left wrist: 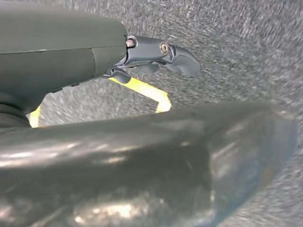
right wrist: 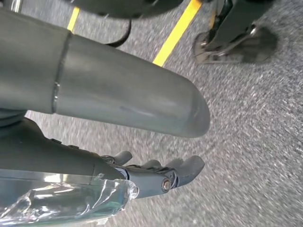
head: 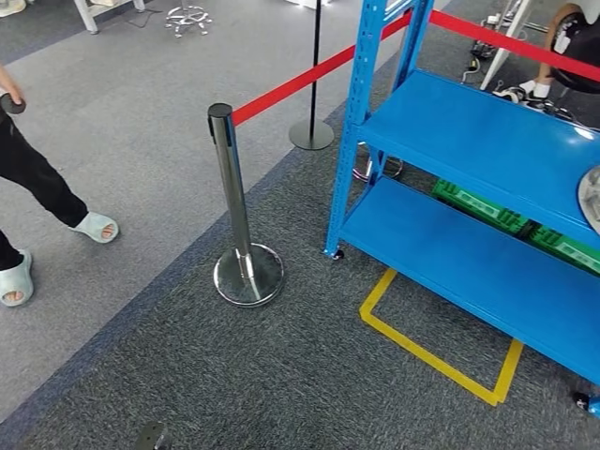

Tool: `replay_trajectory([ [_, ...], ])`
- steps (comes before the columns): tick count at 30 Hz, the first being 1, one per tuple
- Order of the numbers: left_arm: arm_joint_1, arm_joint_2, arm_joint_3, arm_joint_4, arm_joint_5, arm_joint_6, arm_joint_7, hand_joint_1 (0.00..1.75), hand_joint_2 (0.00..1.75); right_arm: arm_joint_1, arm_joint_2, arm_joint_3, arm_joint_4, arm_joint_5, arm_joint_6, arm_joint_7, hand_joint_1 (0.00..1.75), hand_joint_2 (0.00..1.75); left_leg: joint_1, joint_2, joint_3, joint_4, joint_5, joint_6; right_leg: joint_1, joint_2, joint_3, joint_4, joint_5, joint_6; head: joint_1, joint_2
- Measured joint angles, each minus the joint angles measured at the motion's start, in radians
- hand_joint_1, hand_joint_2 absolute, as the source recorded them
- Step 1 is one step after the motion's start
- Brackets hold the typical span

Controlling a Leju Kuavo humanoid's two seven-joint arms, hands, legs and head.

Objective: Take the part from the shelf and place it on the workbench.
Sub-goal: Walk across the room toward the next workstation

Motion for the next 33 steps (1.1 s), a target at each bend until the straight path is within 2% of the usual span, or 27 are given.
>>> replay_trajectory([
  [1,0.002,0.001,0.003,0.000,-0.002,0.001,0.002,0.00,0.00,-0.002,0.000,-0.001,0.000,0.000,0.003,0.003,0.00,0.00,-0.002,0.017,0.001,0.000,-0.002,0.001,-0.001,-0.012,-0.029,0.061,-0.025,0.001,0.000,0.000],
  [2,0.003,0.002,0.006,0.000,-0.004,0.002,0.005,0.00,0.00,-0.001,0.000,-0.002,0.000,0.000,0.007,0.006,0.00,0.00,-0.004,0.033,0.003,0.000,-0.004,0.002,-0.001,-0.017,-0.045,0.094,-0.032,0.002,0.000,0.000],
  [3,0.003,0.003,0.009,0.000,-0.004,0.003,0.008,0.00,0.00,0.000,0.000,-0.003,0.000,0.000,0.010,0.010,0.00,0.00,-0.004,0.048,0.006,0.000,-0.007,0.001,-0.001,-0.020,-0.040,0.088,-0.020,0.002,0.000,0.000],
  [4,0.003,0.003,0.011,0.000,-0.004,0.005,0.010,0.00,0.00,0.002,0.000,-0.004,0.000,0.000,0.012,0.013,0.00,0.00,-0.004,0.061,0.011,0.000,-0.010,-0.002,-0.001,-0.027,-0.013,0.042,0.009,0.002,0.000,0.000],
  [6,0.002,0.002,0.014,0.000,-0.004,0.010,0.014,0.00,0.00,0.003,0.001,-0.008,0.000,-0.005,0.012,0.009,0.00,0.00,-0.008,0.083,0.023,0.000,-0.019,-0.011,0.001,-0.072,0.063,-0.092,0.068,-0.003,0.001,0.000],
  [7,0.002,0.002,0.015,0.000,-0.004,0.012,0.016,0.00,0.00,0.001,0.001,-0.010,0.000,-0.011,0.010,0.003,0.00,0.00,-0.012,0.093,0.029,0.001,-0.024,-0.016,0.002,-0.091,0.090,-0.140,0.084,-0.008,0.000,0.000],
  [8,0.001,0.002,0.015,0.000,-0.004,0.014,0.017,0.00,0.00,0.000,0.002,-0.013,0.000,-0.018,0.008,-0.003,0.00,0.00,-0.015,0.101,0.034,0.000,-0.026,-0.022,0.004,-0.103,0.103,-0.163,0.090,-0.014,-0.001,0.000],
  [9,0.000,0.002,0.016,0.000,-0.004,0.016,0.018,0.00,0.00,-0.002,0.003,-0.016,0.000,-0.023,0.006,-0.008,0.00,0.00,-0.017,0.110,0.038,-0.002,-0.027,-0.027,0.006,-0.098,0.103,-0.166,0.088,-0.021,-0.002,0.000],
  [10,-0.001,0.002,0.016,0.000,-0.004,0.016,0.019,0.00,0.00,-0.003,0.003,-0.019,0.000,-0.027,0.004,-0.010,0.00,0.00,-0.016,0.120,0.042,-0.004,-0.028,-0.031,0.006,-0.083,0.102,-0.168,0.089,-0.028,-0.002,0.000],
  [11,-0.003,0.002,0.016,0.000,-0.004,0.016,0.019,0.00,0.00,-0.002,0.003,-0.023,0.000,-0.029,0.004,-0.011,0.00,0.00,-0.014,0.119,0.044,-0.004,-0.032,-0.037,0.005,-0.070,0.101,-0.170,0.091,-0.034,-0.003,0.000],
  [13,-0.005,0.001,0.016,0.000,-0.005,0.016,0.019,0.00,0.00,-0.003,0.004,-0.029,0.000,-0.034,0.002,-0.013,0.00,0.00,-0.010,0.081,0.028,0.037,-0.065,-0.047,0.001,-0.045,0.101,-0.176,0.096,-0.047,-0.008,0.000],
  [15,-0.003,0.000,0.017,0.000,-0.005,0.017,0.019,0.00,0.00,-0.006,0.005,-0.034,0.000,-0.042,0.002,-0.017,0.00,0.00,-0.008,0.029,-0.033,0.161,-0.129,-0.052,-0.001,-0.017,0.100,-0.179,0.099,-0.055,-0.012,0.000],
  [16,-0.001,-0.002,0.017,0.000,-0.006,0.018,0.019,0.00,0.00,-0.008,0.005,-0.037,0.000,-0.046,0.004,-0.019,0.00,0.00,-0.008,0.018,-0.070,0.228,-0.153,-0.052,-0.001,-0.001,0.098,-0.179,0.100,-0.057,-0.013,0.000],
  [17,0.001,-0.002,0.017,0.000,-0.006,0.019,0.019,0.00,0.00,-0.008,0.006,-0.041,0.000,-0.050,0.005,-0.021,0.00,0.00,-0.008,0.012,-0.097,0.273,-0.160,-0.051,-0.001,0.015,0.098,-0.179,0.100,-0.058,-0.013,0.000],
  [18,0.001,-0.003,0.017,0.000,-0.007,0.020,0.019,0.00,0.00,-0.007,0.006,-0.044,0.000,-0.053,0.006,-0.022,0.00,0.00,-0.008,0.009,-0.108,0.280,-0.146,-0.050,-0.001,0.032,0.098,-0.179,0.101,-0.058,-0.013,0.000],
  [19,0.001,-0.003,0.017,0.000,-0.007,0.021,0.019,0.00,0.00,-0.006,0.006,-0.047,0.000,-0.055,0.006,-0.021,0.00,0.00,-0.008,0.005,-0.100,0.251,-0.114,-0.048,-0.001,0.049,0.099,-0.178,0.101,-0.057,-0.013,0.000],
  [20,0.001,-0.003,0.017,0.000,-0.006,0.021,0.018,0.00,0.00,-0.005,0.006,-0.050,0.000,-0.055,0.006,-0.021,0.00,0.00,-0.007,-0.005,-0.078,0.194,-0.073,-0.046,-0.002,0.065,0.100,-0.178,0.102,-0.055,-0.014,0.000],
  [21,0.000,-0.003,0.017,0.000,-0.006,0.018,0.014,0.00,0.00,-0.006,0.006,-0.053,0.000,-0.055,0.006,-0.020,0.00,0.00,-0.005,-0.032,-0.050,0.125,-0.038,-0.043,-0.001,0.080,0.100,-0.178,0.103,-0.052,-0.014,0.000],
  [22,0.000,-0.004,0.017,0.000,-0.004,0.013,0.006,0.00,0.00,-0.007,0.006,-0.055,0.000,-0.055,0.006,-0.018,0.00,0.00,-0.002,-0.056,-0.025,0.067,-0.016,-0.041,-0.001,0.094,0.097,-0.175,0.104,-0.047,-0.014,0.000],
  [24,-0.002,-0.005,0.019,0.000,0.003,-0.007,-0.019,0.00,0.00,-0.007,0.007,-0.059,0.000,-0.054,0.007,-0.013,0.00,0.00,0.000,-0.088,-0.002,0.009,-0.006,-0.035,-0.001,0.119,0.090,-0.177,0.107,-0.033,-0.016,0.000],
  [26,-0.004,-0.007,0.023,0.000,0.018,-0.035,-0.050,0.00,0.00,-0.002,0.007,-0.062,0.000,-0.055,0.010,-0.010,0.00,0.00,0.000,-0.068,0.001,0.001,-0.004,-0.023,-0.004,0.133,0.082,-0.182,0.111,-0.019,-0.016,0.000],
  [27,-0.005,-0.007,0.026,0.000,0.025,-0.046,-0.061,0.00,0.00,0.001,0.007,-0.063,0.000,-0.056,0.012,-0.007,0.00,0.00,0.001,-0.056,0.003,-0.003,-0.001,-0.016,-0.003,0.116,0.076,-0.175,0.105,-0.014,-0.013,0.000],
  [28,-0.004,-0.007,0.029,0.000,0.029,-0.052,-0.067,0.00,0.00,0.002,0.007,-0.065,0.000,-0.058,0.016,-0.004,0.00,0.00,0.002,-0.041,0.005,-0.006,0.001,-0.009,-0.001,0.085,0.062,-0.148,0.087,-0.010,-0.008,0.000],
  [30,0.002,-0.006,0.034,0.000,0.029,-0.050,-0.066,0.00,0.00,-0.002,0.007,-0.069,0.000,-0.070,0.028,0.002,0.00,0.00,-0.001,-0.009,0.008,-0.009,0.001,0.001,0.001,0.012,0.009,-0.034,0.021,-0.004,0.000,0.000],
  [31,0.005,-0.006,0.035,0.000,0.028,-0.046,-0.064,0.00,0.44,-0.005,0.007,-0.074,0.000,-0.084,0.038,0.004,0.00,0.00,-0.003,0.008,0.008,-0.009,-0.001,0.003,0.000,-0.006,-0.023,0.034,-0.011,-0.001,0.001,0.000],
  [32,0.007,-0.006,0.036,0.000,0.026,-0.041,-0.061,0.00,0.87,-0.007,0.007,-0.082,0.000,-0.104,0.051,0.006,0.00,0.00,-0.005,0.022,0.009,-0.009,-0.002,0.003,-0.001,-0.014,-0.046,0.084,-0.029,0.001,0.001,0.000],
  [33,0.007,-0.006,0.037,0.000,0.023,-0.037,-0.059,0.00,1.31,-0.008,0.007,-0.094,0.000,-0.131,0.068,0.008,0.00,0.00,-0.005,0.033,0.011,-0.008,-0.004,0.002,-0.002,-0.018,-0.050,0.100,-0.028,0.003,0.001,0.000],
])
